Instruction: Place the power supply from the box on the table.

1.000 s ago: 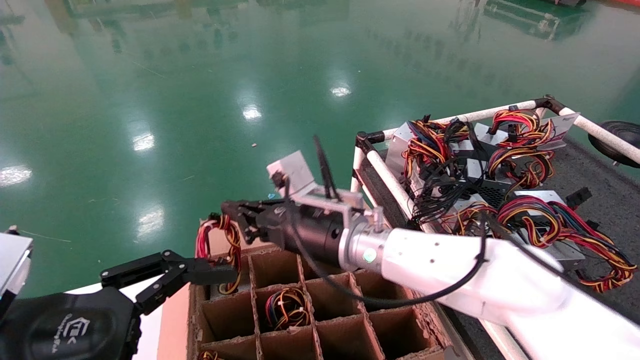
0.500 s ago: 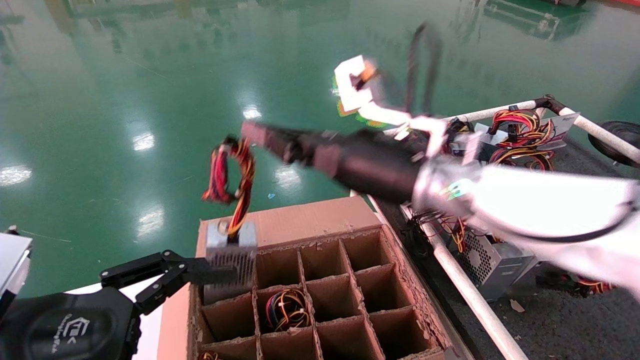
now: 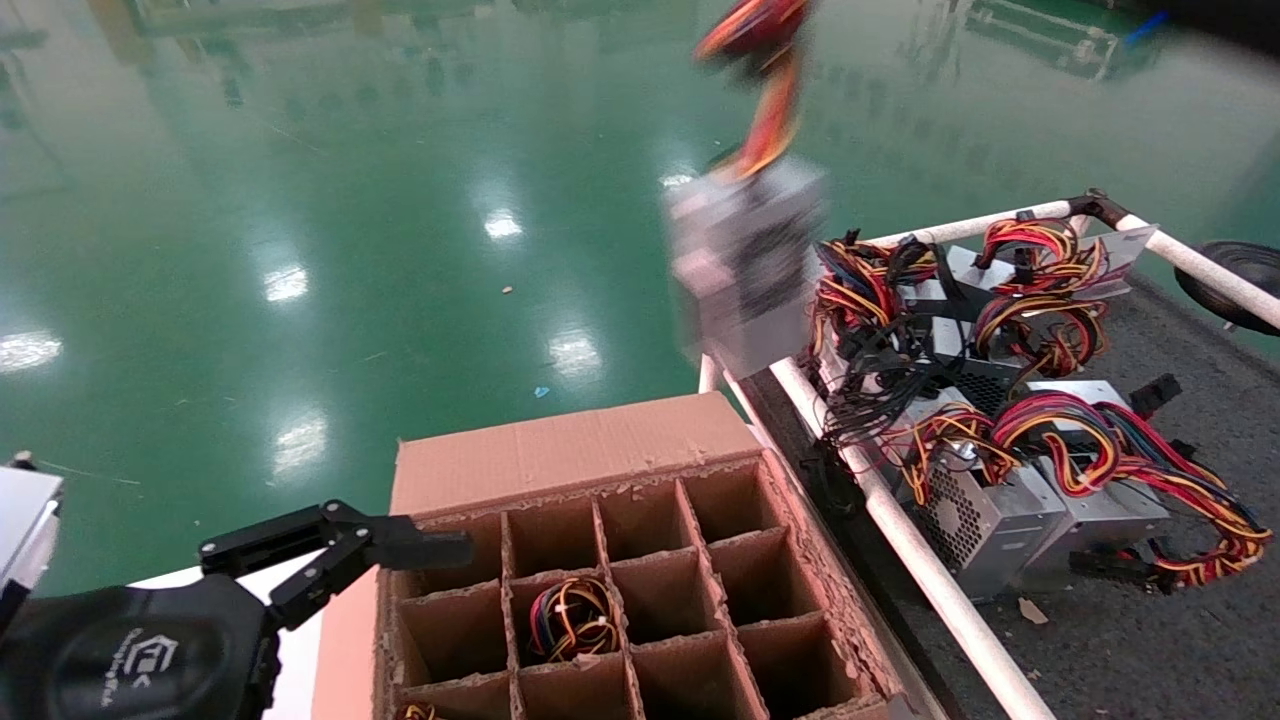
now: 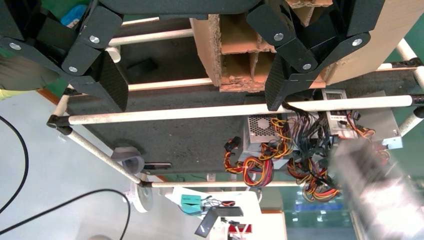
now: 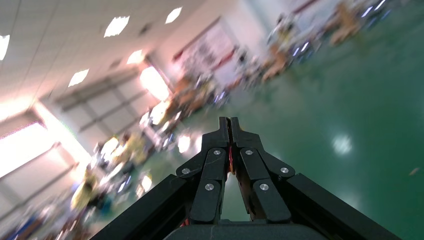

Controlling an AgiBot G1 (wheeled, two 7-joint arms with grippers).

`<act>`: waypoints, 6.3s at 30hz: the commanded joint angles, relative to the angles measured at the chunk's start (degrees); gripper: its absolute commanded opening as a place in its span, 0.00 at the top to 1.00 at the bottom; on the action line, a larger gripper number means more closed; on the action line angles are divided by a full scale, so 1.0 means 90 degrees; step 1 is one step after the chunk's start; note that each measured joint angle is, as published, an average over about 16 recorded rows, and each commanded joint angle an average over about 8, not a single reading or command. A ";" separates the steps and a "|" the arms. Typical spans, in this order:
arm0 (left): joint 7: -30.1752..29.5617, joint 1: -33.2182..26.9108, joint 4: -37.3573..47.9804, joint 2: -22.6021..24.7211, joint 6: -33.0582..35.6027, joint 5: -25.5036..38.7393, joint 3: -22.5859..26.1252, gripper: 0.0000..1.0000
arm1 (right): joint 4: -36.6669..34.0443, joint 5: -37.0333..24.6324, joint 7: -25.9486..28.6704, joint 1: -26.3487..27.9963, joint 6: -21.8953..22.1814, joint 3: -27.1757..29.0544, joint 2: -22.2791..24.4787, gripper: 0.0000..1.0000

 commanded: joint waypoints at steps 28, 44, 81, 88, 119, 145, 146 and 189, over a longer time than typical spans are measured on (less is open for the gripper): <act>0.0005 -0.0002 0.0000 -0.0004 -0.0005 -0.0007 0.0011 0.00 | -0.5824 -0.0355 -0.2564 0.1991 -0.0786 0.0547 0.0527 1.00; 0.0008 -0.0004 0.0000 -0.0007 -0.0007 -0.0011 0.0017 0.00 | -0.6787 -0.0491 -0.3347 0.1815 0.0246 0.0494 0.0082 1.00; 0.0015 -0.0007 0.0000 -0.0012 -0.0013 -0.0020 0.0030 0.00 | -0.6913 -0.0340 -0.3158 0.0740 -0.1371 0.0596 -0.0379 1.00; 0.0016 -0.0007 0.0000 -0.0013 -0.0014 -0.0022 0.0032 0.00 | -0.7042 -0.0403 -0.3078 0.0461 -0.1396 0.0553 -0.0420 1.00; 0.0018 -0.0007 0.0002 -0.0016 -0.0017 -0.0026 0.0036 0.00 | -0.7049 -0.0482 -0.3234 0.0337 -0.0716 0.0491 -0.0435 0.00; 0.0022 -0.0010 0.0007 -0.0015 -0.0015 -0.0028 0.0040 0.00 | -0.5592 -0.0357 -0.3585 -0.0476 -0.1351 0.0820 -0.0245 0.00; 0.0022 -0.0010 0.0007 -0.0015 -0.0015 -0.0028 0.0040 0.00 | -0.5456 -0.0347 -0.3619 -0.0552 -0.1408 0.0850 -0.0228 0.00; 0.0029 -0.0014 0.0008 -0.0021 -0.0021 -0.0037 0.0054 0.00 | 0.0521 0.0113 -0.5106 -0.3906 -0.3898 0.2165 0.0524 0.00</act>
